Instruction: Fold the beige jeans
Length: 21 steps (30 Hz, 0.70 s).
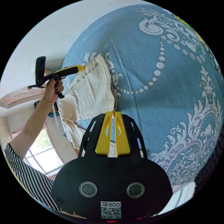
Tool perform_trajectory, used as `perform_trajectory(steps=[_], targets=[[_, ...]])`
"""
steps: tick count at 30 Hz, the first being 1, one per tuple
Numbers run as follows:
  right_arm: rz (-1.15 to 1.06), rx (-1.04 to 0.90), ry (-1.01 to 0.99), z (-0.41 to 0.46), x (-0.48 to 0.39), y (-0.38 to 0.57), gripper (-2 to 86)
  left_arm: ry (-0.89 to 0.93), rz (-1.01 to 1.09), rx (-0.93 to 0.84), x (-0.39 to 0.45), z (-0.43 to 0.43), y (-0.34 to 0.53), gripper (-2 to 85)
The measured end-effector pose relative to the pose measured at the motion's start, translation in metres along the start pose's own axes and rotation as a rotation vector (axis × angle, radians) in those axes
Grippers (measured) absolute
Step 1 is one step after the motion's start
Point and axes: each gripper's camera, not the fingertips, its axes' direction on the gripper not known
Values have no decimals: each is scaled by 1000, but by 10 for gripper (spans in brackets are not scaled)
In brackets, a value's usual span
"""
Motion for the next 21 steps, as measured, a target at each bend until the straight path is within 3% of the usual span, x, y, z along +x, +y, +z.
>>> perform_trajectory(steps=[10, 13, 19, 21], targets=[[-178, 268, -10, -109, -49, -5, 18, 40, 15, 257, -20, -95, 12, 7], [-173, 270, 34, -109, -52, -30, 17, 28, -31, 263, -38, -94, 15, 7], [-84, 54, 143, -56, -42, -95, 16, -75, -187, 210, -85, -81, 52, 8], [-63, 76, 103, -60, -43, -95, 14, 7, -201, 284, -97, -96, 95, 10]])
